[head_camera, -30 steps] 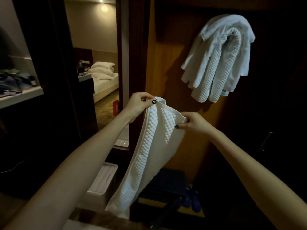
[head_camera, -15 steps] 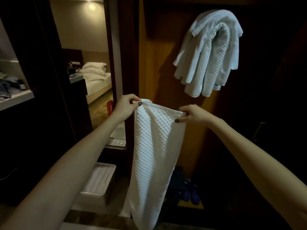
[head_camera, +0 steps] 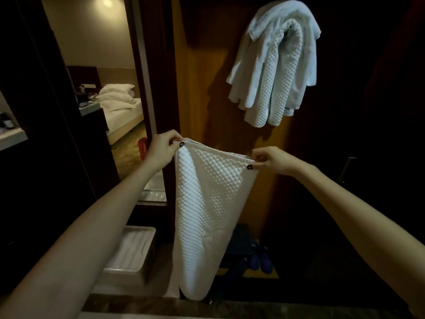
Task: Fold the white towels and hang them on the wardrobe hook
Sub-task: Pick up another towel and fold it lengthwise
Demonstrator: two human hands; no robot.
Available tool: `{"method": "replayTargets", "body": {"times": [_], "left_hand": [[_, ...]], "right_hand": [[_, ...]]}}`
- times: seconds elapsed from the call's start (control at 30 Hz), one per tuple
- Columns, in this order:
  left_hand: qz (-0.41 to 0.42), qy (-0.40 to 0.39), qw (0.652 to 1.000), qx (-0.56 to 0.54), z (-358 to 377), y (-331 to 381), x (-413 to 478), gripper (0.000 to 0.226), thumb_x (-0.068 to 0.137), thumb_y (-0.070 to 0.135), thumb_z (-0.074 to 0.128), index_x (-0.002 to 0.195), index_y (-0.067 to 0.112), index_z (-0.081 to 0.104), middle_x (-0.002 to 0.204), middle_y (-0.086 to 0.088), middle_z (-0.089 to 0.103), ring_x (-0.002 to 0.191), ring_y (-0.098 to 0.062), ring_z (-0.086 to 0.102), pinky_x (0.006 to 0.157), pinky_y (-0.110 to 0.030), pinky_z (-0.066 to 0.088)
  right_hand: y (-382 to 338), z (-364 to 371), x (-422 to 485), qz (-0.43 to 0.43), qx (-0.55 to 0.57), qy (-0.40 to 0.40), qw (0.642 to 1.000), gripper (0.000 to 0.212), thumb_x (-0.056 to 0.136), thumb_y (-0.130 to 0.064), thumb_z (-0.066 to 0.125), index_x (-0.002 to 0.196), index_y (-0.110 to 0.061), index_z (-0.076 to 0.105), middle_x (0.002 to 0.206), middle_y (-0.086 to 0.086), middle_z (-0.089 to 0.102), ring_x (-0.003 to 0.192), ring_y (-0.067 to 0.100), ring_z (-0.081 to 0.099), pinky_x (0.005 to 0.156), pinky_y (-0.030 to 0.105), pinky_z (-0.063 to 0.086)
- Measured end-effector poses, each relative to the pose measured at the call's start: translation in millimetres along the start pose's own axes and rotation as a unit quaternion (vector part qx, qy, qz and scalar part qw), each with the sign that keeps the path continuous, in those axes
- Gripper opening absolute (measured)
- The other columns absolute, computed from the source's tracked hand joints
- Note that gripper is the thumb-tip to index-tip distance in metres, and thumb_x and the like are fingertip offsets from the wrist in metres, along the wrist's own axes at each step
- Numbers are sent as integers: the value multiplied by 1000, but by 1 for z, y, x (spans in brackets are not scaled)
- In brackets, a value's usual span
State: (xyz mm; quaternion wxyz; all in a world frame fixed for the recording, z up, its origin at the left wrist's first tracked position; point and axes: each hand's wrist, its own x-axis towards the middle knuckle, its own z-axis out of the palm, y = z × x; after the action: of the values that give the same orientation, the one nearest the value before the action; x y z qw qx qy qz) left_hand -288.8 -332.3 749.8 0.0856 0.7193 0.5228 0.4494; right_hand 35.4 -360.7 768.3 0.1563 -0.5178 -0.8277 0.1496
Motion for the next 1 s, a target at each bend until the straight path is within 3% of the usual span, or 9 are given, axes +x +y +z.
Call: {"method": "replayTargets", "body": {"times": [0.1, 0.27, 0.4, 0.53, 0.73, 0.87, 1.0], "left_hand": [[3, 4, 1000, -9, 5, 3, -1, 8, 89, 11, 62, 92, 16, 68, 88, 2, 63, 83, -11, 55, 67, -17, 39], [-15, 28, 999, -40, 4, 4, 2, 10, 89, 7, 59, 90, 13, 66, 88, -3, 64, 81, -13, 57, 64, -12, 40], [-29, 30, 999, -35, 15, 1, -4, 9, 90, 6, 59, 93, 9, 67, 92, -2, 65, 80, -7, 56, 60, -1, 37], [-21, 9, 999, -32, 20, 6, -7, 8, 90, 10, 59, 93, 10, 67, 91, 0, 64, 81, -7, 55, 62, -7, 37], [-6, 23, 999, -24, 11, 9, -4, 8, 90, 8, 59, 87, 13, 64, 85, 1, 62, 76, -6, 54, 62, -5, 37], [-5, 29, 1000, -8, 12, 9, -7, 9, 90, 6, 57, 89, 12, 64, 83, 3, 63, 75, -6, 56, 60, -3, 38], [2, 81, 997, 9, 27, 16, -15, 14, 90, 4, 53, 92, 13, 63, 80, 3, 62, 70, -8, 55, 54, -8, 35]], "right_hand": [[4, 8, -1, 30, 16, -14, 999, 26, 88, -23, 70, 72, -16, 51, 72, -7, 53, 62, 6, 47, 57, 20, 35], [12, 18, -6, 48, 98, 14, 994, 4, 87, -19, 72, 85, -17, 68, 81, -4, 70, 67, 5, 64, 65, 20, 52], [11, 37, -6, 37, 24, -28, 999, 6, 91, -24, 66, 87, -27, 63, 84, -9, 62, 72, 5, 57, 62, 17, 42], [18, 49, -10, 33, 12, -64, 997, 2, 94, -25, 61, 94, -26, 60, 97, -4, 64, 87, 14, 60, 73, 26, 49], [14, 44, -13, 39, 80, 117, 989, 11, 99, -25, 53, 89, -20, 52, 88, -7, 62, 77, 6, 60, 58, 19, 43], [9, 33, -7, 32, 119, 221, 967, 21, 98, -23, 55, 79, -22, 47, 74, -7, 58, 59, -4, 52, 50, 13, 37], [9, 19, 0, 46, 121, 293, 947, 14, 95, -23, 58, 91, -10, 56, 73, -5, 56, 61, 2, 48, 53, 22, 37]]}}
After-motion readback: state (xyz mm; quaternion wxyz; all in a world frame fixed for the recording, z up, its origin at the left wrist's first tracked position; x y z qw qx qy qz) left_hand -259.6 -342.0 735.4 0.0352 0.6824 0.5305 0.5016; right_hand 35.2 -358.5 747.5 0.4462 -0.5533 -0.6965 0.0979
